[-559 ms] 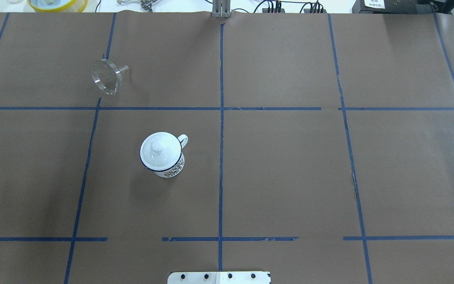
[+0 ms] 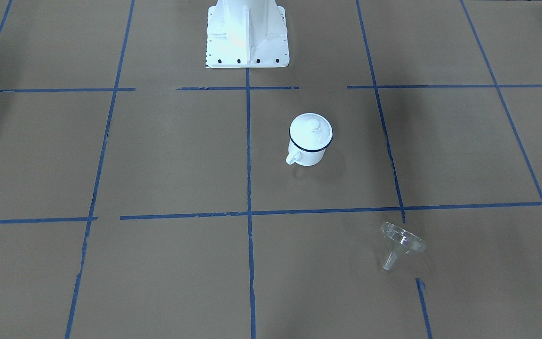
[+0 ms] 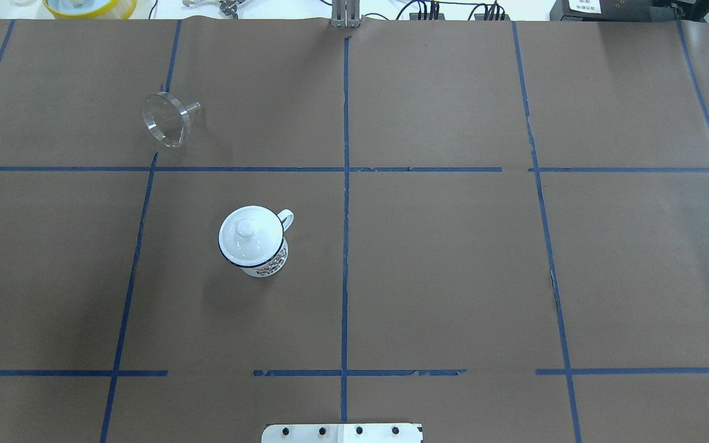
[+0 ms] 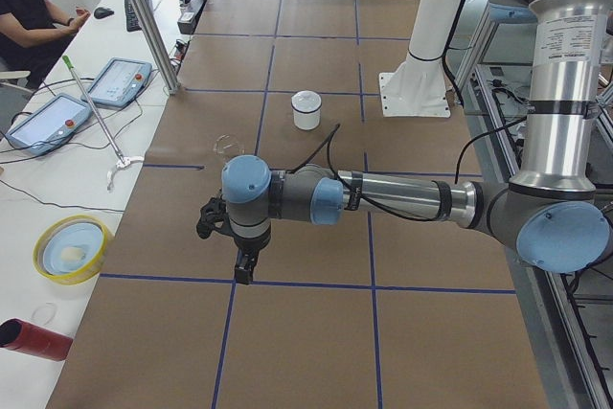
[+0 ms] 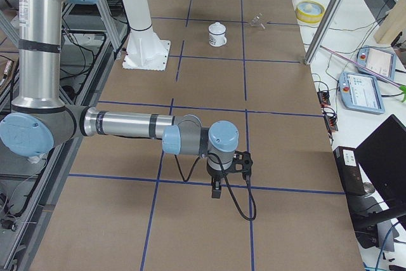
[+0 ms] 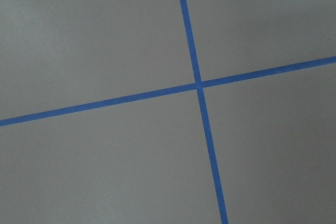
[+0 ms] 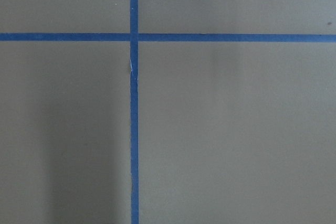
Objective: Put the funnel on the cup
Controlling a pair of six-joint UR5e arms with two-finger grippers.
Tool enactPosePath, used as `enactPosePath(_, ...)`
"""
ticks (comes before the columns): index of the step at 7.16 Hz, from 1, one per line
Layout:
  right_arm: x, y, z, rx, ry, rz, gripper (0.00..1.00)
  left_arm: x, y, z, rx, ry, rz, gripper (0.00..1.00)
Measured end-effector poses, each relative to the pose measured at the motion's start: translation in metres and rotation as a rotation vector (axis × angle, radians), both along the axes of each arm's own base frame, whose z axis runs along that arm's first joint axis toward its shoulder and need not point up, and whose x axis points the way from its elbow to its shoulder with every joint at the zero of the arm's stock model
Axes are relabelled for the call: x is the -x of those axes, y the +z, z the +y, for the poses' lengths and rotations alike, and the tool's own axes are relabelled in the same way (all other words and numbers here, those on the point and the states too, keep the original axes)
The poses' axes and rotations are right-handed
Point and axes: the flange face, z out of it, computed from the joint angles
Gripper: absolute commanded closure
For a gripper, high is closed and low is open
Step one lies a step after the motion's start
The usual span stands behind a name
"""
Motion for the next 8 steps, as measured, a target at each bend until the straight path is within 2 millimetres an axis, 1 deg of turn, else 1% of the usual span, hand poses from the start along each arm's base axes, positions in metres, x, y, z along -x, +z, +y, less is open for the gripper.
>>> enactPosePath(1, 0.0, 0.0, 0.0, 0.0, 0.0, 0.0, 0.0, -0.008, -0.034, -0.014, -0.067, 0.015, -0.002, 0.0)
enactPosePath(2, 0.0, 0.0, 0.0, -0.001, 0.0, 0.0, 0.0, -0.025, -0.071, -0.029, -0.138, 0.045, -0.004, 0.0)
enactPosePath(3, 0.0, 0.0, 0.0, -0.001, 0.0, 0.0, 0.0, -0.05, -0.108, -0.038, -0.199, 0.073, -0.005, 0.0)
enactPosePath(4, 0.0, -0.001, -0.001, -0.001, 0.0, 0.0, 0.0, -0.086, -0.142, -0.044, -0.206, 0.069, 0.009, 0.0)
enactPosePath(6, 0.0, -0.001, 0.0, -0.001, 0.0, 0.0, 0.0, -0.182, -0.208, -0.053, -0.136, 0.035, 0.076, 0.0)
enactPosePath(7, 0.0, -0.001, 0.0, -0.002, 0.0, 0.0, 0.0, -0.219, -0.234, -0.046, -0.119, 0.035, 0.099, 0.0)
enactPosePath(8, 0.0, -0.001, 0.0, -0.002, 0.0, 0.0, 0.0, -0.254, -0.263, -0.029, -0.082, 0.029, 0.131, 0.0)
